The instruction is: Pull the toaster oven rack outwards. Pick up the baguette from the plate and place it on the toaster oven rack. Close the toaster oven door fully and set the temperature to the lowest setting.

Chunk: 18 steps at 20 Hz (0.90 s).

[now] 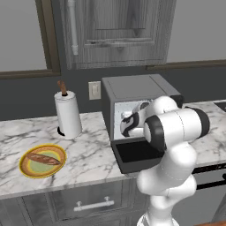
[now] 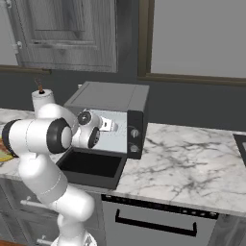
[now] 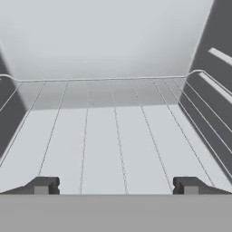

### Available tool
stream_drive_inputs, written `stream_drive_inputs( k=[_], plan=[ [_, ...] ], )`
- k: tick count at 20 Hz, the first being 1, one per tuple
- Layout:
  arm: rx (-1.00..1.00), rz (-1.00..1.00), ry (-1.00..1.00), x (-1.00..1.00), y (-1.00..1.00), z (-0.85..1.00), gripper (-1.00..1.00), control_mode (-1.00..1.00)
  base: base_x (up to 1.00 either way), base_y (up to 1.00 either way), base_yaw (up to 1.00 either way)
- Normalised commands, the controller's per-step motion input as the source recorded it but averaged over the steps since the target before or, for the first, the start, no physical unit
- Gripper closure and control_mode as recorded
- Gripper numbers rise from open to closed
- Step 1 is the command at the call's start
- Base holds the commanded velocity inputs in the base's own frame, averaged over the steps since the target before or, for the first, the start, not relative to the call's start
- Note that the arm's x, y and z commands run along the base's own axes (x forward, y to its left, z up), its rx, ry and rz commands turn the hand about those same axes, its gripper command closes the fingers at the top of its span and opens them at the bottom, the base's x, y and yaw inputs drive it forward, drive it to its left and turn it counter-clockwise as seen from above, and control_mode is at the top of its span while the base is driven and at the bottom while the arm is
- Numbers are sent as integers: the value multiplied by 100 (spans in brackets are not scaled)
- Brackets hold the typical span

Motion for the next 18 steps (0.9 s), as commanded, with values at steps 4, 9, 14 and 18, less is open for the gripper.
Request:
stream_drive_inputs(
  k=[4, 9, 14, 18],
  plan=[
    [0, 0, 16, -11, 0, -71, -100, -100, 0, 0, 0],
    [0, 2, 23, -41, 0, -81, -100, -100, 0, 0, 0],
    [0, 5, 14, -74, -9, -90, -100, -100, 0, 0, 0],
    [1, 7, 16, -98, -23, -86, -100, -100, 0, 0, 0]
  ],
)
